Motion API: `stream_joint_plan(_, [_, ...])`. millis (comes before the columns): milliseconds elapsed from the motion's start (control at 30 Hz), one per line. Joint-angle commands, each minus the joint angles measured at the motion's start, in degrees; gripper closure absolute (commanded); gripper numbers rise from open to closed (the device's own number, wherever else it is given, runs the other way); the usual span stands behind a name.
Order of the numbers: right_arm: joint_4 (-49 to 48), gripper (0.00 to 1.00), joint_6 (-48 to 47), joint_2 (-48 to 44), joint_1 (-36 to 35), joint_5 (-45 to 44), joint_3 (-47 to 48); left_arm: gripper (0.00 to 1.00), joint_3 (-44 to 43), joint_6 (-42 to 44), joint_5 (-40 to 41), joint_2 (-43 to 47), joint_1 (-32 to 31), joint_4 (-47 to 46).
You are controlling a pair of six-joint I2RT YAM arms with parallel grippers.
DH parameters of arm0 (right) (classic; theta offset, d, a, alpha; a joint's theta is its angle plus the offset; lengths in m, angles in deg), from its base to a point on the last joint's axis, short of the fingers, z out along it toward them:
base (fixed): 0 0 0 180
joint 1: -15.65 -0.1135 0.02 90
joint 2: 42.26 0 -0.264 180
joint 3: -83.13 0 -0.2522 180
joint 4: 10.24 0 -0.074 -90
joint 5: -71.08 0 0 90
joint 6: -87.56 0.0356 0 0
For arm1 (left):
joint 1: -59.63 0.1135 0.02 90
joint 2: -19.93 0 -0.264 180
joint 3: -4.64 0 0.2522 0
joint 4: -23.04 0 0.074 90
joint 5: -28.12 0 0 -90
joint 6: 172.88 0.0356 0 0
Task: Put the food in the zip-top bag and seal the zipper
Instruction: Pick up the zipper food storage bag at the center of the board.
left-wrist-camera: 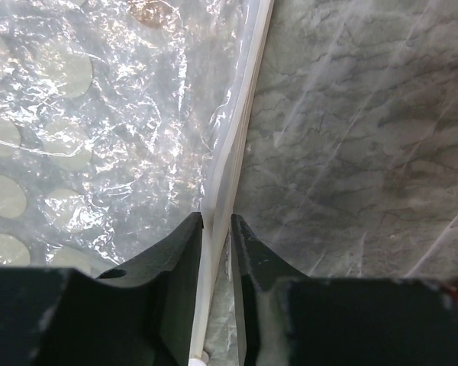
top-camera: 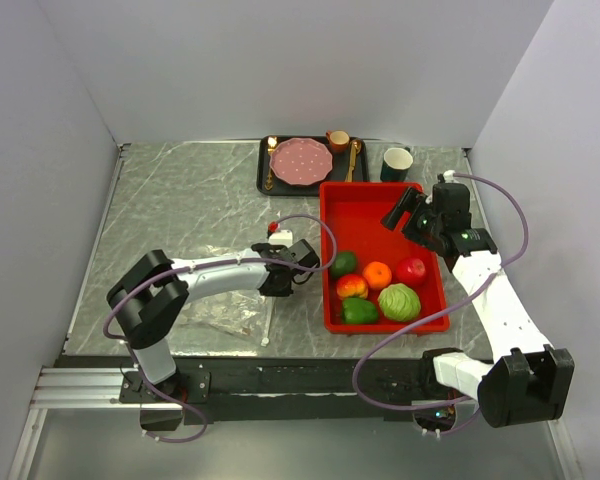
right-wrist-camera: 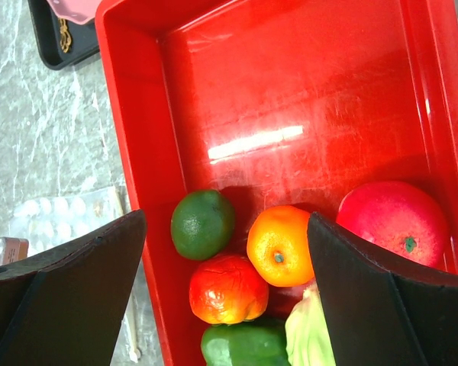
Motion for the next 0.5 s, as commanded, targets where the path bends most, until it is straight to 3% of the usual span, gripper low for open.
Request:
stream_joint_plan(0, [-0.12, 0.07, -1.06, -1.74, -0.39, -1.09, -0.09, 0.73, -0.9, -1.37, 1.58, -0.65, -0.13, -0.99])
stream_joint_plan(300, [0.05, 0.06, -1.15, -2.35, 0.05, -1.19, -0.44, 0.72, -0.73, -1.81, 3.34, -1.09, -0.04, -0.72])
stream_joint_plan(467, [0.32, 0.06, -1.32, -2.26, 0.57, -0.83, -0.44, 0.8, -0.46, -2.07, 4.04, -0.91, -0.04, -0.29])
